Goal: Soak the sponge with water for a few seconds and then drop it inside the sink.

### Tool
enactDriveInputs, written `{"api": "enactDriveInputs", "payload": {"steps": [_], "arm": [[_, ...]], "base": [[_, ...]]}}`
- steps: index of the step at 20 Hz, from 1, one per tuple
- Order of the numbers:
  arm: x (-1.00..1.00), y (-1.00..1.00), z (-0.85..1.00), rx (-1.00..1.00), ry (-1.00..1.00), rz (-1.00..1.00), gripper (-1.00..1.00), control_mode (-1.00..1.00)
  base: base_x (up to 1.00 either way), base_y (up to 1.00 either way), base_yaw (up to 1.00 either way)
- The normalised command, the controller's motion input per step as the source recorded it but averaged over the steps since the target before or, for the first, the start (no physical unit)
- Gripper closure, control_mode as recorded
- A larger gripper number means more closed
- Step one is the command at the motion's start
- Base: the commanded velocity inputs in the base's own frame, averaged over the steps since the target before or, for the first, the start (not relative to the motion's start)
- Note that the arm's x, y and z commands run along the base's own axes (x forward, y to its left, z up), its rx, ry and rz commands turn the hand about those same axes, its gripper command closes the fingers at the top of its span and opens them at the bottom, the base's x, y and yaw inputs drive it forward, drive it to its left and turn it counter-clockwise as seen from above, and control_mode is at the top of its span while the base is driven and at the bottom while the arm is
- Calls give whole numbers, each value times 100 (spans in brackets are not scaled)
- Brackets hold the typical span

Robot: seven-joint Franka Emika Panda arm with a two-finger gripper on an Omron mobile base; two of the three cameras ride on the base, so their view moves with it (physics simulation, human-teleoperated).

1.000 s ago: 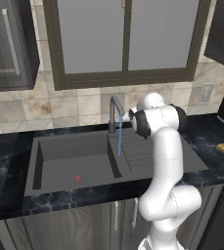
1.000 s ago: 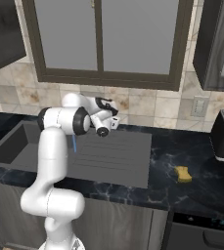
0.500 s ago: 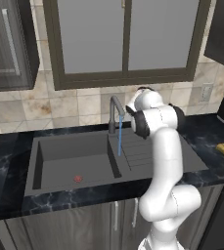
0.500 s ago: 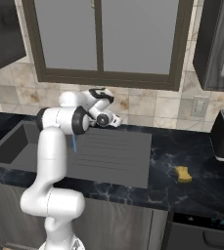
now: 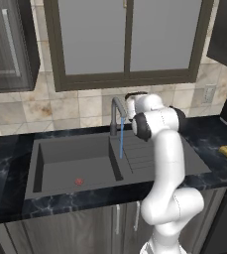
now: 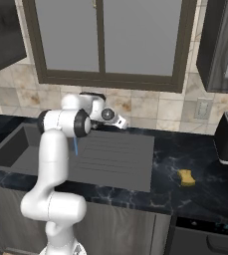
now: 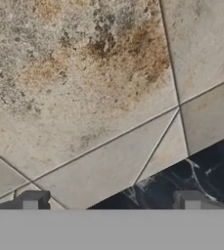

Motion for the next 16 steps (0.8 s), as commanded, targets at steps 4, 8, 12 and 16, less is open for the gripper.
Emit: {"api": "enactDriveInputs", "payload": {"steps": [4, 8, 12, 16], "arm": [[-8, -37, 0, 1, 9, 0, -100, -100], [-8, -37, 2, 1, 8, 0, -100, -100], [-18, -34, 6, 4, 6, 0, -100, -100], [-32, -28, 0, 6, 5, 0, -100, -100]], "base": [[0, 0, 0], [0, 0, 0], [0, 0, 0], [0, 0, 0]]}}
